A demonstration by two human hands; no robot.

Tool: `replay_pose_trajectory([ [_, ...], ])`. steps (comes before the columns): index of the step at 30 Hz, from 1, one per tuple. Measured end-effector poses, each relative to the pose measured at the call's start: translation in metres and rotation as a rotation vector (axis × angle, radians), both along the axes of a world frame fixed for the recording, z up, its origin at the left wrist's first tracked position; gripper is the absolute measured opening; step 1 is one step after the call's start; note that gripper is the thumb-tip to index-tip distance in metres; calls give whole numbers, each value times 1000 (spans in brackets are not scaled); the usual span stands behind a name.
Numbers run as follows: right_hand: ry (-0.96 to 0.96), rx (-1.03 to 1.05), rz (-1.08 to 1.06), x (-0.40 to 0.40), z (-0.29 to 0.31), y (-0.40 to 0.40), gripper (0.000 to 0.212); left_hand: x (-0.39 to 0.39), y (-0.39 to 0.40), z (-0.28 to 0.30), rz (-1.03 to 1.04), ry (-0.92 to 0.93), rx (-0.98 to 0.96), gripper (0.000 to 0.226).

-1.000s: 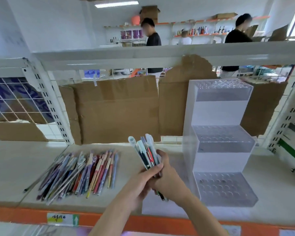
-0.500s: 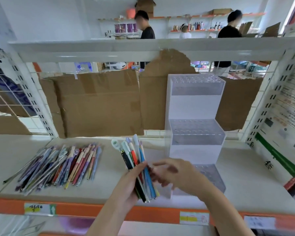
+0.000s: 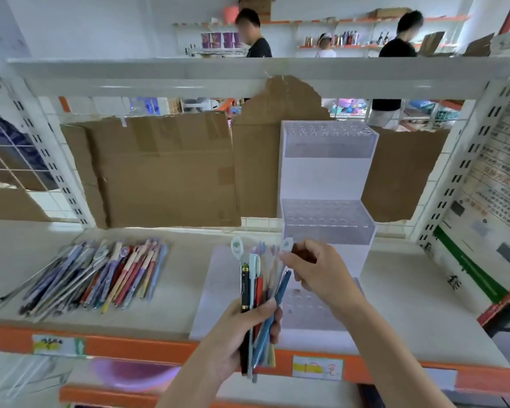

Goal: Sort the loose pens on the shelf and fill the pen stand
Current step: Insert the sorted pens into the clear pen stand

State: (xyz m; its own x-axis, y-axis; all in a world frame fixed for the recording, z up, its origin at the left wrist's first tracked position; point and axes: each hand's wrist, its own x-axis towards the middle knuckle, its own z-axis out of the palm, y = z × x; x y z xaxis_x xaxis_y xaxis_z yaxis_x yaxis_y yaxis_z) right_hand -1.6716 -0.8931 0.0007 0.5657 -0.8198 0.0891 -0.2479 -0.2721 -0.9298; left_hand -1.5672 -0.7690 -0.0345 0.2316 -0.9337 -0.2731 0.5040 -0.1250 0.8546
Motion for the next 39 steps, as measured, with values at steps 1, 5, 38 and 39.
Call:
replay_pose_trajectory([
  [1, -41, 33, -27, 1, 1, 0, 20, 1, 1, -1, 5, 23, -11, 7],
  [5, -326, 139, -156, 4, 10, -9, 13, 7, 5, -3, -43, -46, -17, 2],
  [38, 145, -457, -97, 53, 68, -81, 13, 36, -40, 37, 111, 26, -90, 21],
  [39, 167, -468, -102, 54, 69, -80, 15, 35, -41, 37, 110, 24, -85, 20],
])
